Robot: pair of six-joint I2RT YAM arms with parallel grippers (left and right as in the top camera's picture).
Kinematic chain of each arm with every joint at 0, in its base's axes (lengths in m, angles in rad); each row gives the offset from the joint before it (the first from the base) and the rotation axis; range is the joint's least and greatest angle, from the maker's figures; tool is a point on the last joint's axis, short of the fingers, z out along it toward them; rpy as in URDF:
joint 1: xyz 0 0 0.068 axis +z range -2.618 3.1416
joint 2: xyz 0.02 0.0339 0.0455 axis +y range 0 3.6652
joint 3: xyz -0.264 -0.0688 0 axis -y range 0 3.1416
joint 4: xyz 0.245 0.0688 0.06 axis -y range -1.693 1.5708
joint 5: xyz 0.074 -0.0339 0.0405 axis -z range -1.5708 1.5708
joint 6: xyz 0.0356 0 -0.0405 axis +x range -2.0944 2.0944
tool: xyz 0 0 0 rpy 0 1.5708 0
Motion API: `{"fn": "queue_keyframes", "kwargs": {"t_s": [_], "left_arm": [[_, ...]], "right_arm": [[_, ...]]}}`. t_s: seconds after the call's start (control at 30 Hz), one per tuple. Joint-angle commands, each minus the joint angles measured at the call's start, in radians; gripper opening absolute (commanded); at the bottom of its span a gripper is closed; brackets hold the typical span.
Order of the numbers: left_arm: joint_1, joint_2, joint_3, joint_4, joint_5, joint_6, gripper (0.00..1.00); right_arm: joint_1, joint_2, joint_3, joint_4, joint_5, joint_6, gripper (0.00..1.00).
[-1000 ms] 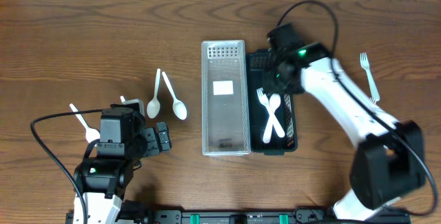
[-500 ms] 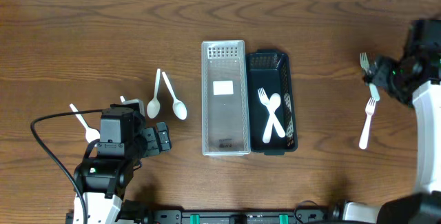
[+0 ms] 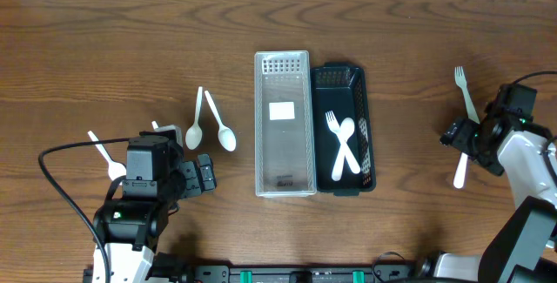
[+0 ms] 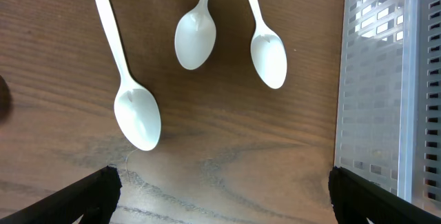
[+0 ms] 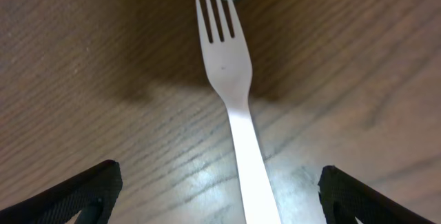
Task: Pack container
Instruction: 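Move the right gripper to the next white fork and grasp it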
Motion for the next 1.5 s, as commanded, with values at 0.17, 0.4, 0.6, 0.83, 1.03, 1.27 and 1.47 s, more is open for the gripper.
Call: {"fn": "queue_keyframes", "kwargs": {"t_s": [0.17, 0.4, 0.6, 0.83, 1.03, 1.27, 1.47], "left_arm": [[0.005, -0.002, 0.019, -0.003, -0.001, -0.013, 0.98], [0.005, -0.002, 0.019, -0.003, -0.001, -0.013, 0.98], [0.005, -0.002, 0.019, -0.003, -0.001, -0.013, 0.98], [0.005, -0.002, 0.019, -0.003, -0.001, -0.013, 0.98], [0.005, -0.002, 0.019, -0.003, -0.001, -0.013, 0.98], [0.005, -0.002, 0.019, -0.003, -0.001, -0.013, 0.98], [0.005, -0.002, 0.019, -0.003, -0.001, -0.013, 0.98]], "right_arm": [[-0.007, -0.002, -0.089, 0.122, -0.014, -0.033, 0.94], [-0.010, 0.002, -0.139, 0.221, -0.014, -0.059, 0.93], [-0.010, 0.043, -0.141, 0.250, -0.014, -0.059, 0.93], [-0.010, 0.117, -0.141, 0.261, -0.014, -0.059, 0.92], [-0.010, 0.130, -0.141, 0.253, -0.014, -0.058, 0.77], [-0.010, 0.130, -0.141, 0.234, -0.016, -0.023, 0.37], [-0.010, 0.130, -0.141, 0.237, -0.048, 0.002, 0.19]]}}
